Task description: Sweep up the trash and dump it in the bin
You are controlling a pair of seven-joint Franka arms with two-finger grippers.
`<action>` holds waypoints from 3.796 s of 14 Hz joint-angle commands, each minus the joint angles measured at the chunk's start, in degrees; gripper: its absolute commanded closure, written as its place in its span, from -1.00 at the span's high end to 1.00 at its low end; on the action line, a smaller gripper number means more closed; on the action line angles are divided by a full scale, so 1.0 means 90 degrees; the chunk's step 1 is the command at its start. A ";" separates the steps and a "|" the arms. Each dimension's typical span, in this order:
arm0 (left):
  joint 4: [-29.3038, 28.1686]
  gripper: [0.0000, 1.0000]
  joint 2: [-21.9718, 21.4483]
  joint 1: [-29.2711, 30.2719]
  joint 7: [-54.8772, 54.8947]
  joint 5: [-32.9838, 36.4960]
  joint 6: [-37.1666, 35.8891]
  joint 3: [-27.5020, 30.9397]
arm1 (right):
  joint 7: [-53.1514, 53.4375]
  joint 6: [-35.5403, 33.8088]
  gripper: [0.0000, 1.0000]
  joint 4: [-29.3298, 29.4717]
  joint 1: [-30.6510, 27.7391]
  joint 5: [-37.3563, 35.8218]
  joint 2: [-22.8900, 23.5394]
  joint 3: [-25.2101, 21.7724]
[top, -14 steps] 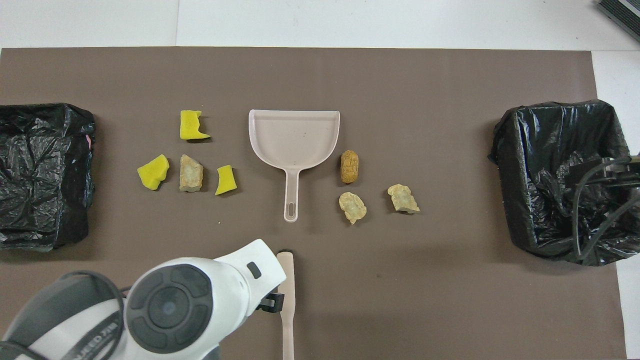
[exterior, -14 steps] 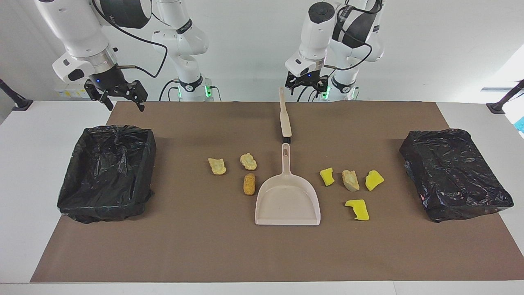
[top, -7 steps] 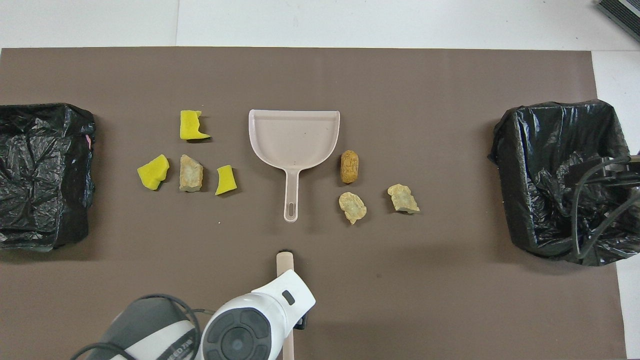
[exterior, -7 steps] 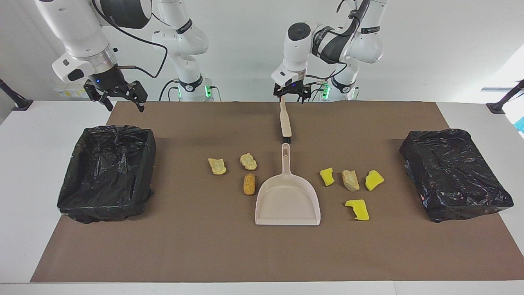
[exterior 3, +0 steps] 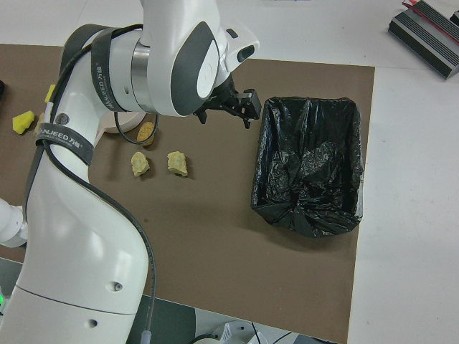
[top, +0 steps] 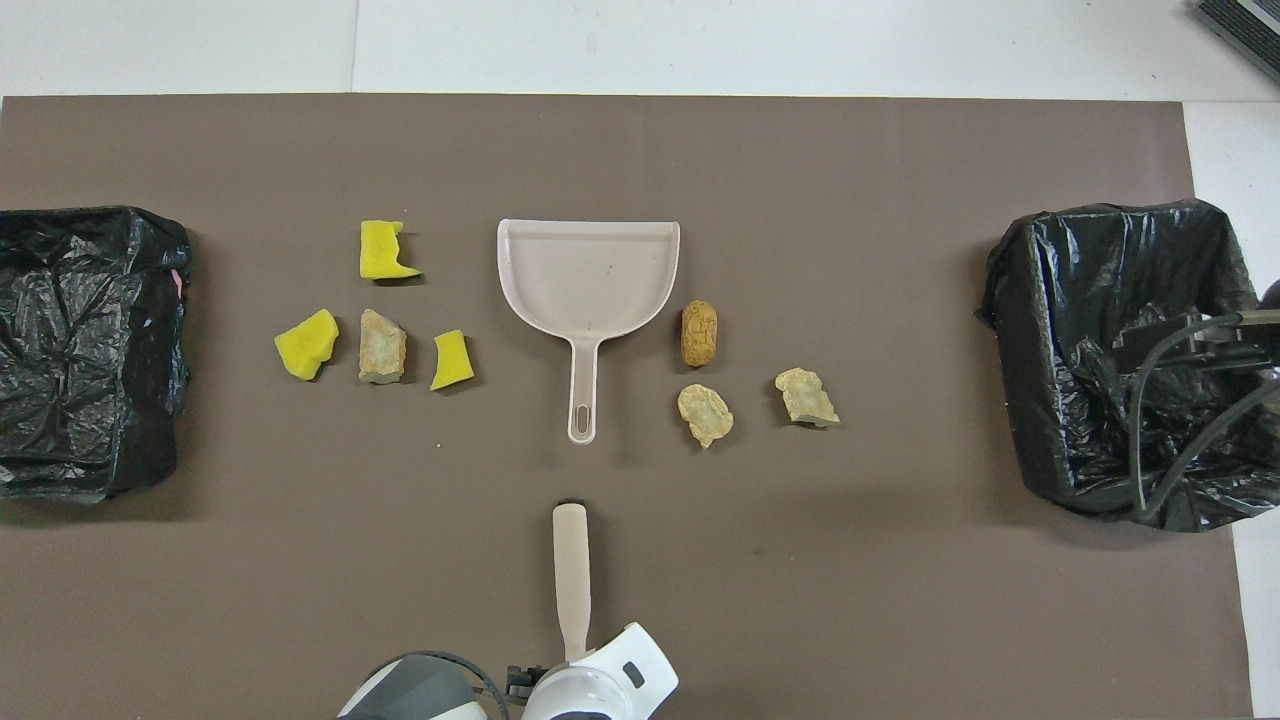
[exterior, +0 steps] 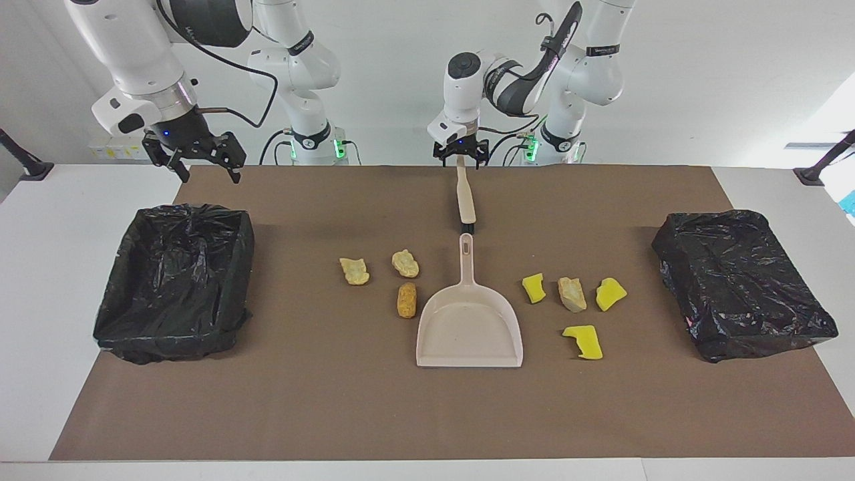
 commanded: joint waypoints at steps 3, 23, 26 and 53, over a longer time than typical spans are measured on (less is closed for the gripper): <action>0.0004 -1.00 0.0083 0.0039 0.0118 -0.0107 0.0051 0.0149 | -0.0013 0.0112 1.00 -0.0197 -0.0050 0.0047 -0.0146 0.0085; 0.2748 -1.00 0.0258 0.5086 0.4882 0.0528 -0.2189 0.0256 | 0.3666 0.3117 1.00 -0.0129 0.1647 -0.0070 0.1737 0.1355; 0.3350 -1.00 0.0900 0.5654 0.5528 0.0577 -0.1726 0.0256 | 0.4739 0.3315 1.00 0.0230 0.2351 -0.0635 0.2410 0.1355; 0.5248 -1.00 0.3384 0.6271 0.5636 0.0831 0.0169 0.0256 | 0.5301 0.4214 -1.00 0.0213 0.3427 -0.1847 0.3370 0.1375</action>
